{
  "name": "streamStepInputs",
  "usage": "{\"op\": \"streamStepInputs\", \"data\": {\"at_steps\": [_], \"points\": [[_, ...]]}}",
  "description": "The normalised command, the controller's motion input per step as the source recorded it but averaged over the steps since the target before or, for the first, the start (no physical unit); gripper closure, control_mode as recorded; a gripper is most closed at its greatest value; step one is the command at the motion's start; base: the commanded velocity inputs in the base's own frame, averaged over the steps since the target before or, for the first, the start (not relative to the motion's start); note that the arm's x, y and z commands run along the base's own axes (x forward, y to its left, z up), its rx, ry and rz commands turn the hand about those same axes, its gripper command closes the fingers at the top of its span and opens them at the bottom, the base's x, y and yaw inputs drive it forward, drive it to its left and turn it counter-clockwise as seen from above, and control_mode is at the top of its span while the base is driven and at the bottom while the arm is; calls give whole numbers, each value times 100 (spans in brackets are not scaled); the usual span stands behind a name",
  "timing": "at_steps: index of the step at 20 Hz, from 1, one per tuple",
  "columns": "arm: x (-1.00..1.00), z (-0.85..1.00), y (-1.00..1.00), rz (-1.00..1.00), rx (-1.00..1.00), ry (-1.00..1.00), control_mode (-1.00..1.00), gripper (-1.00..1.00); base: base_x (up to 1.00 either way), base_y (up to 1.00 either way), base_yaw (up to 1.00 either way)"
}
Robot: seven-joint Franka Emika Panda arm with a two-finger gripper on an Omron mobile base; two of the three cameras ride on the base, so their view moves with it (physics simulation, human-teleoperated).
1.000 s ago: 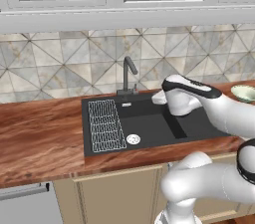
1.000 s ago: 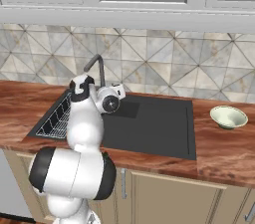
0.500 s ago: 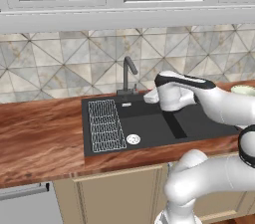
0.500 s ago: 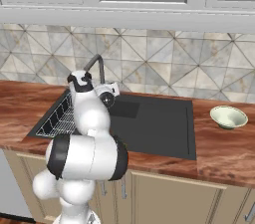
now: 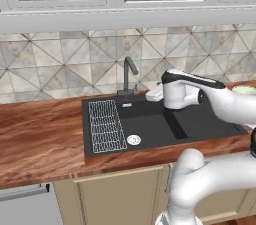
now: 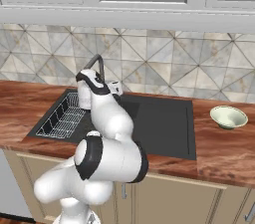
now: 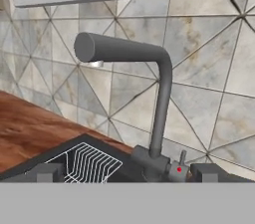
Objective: Rinse each bowl for a few seconds and place them down in the sink or on the counter.
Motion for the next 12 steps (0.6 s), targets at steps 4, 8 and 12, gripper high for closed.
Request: {"op": "streamStepInputs", "data": {"at_steps": [4, 8, 12], "points": [[10, -20, 0, 5, 5, -13, -100, -100, 0, 0, 0], [17, -15, 4, 0, 1, -6, -100, -100, 0, 0, 0], [21, -8, 5, -2, 0, -2, -100, -100, 0, 0, 0]]}}
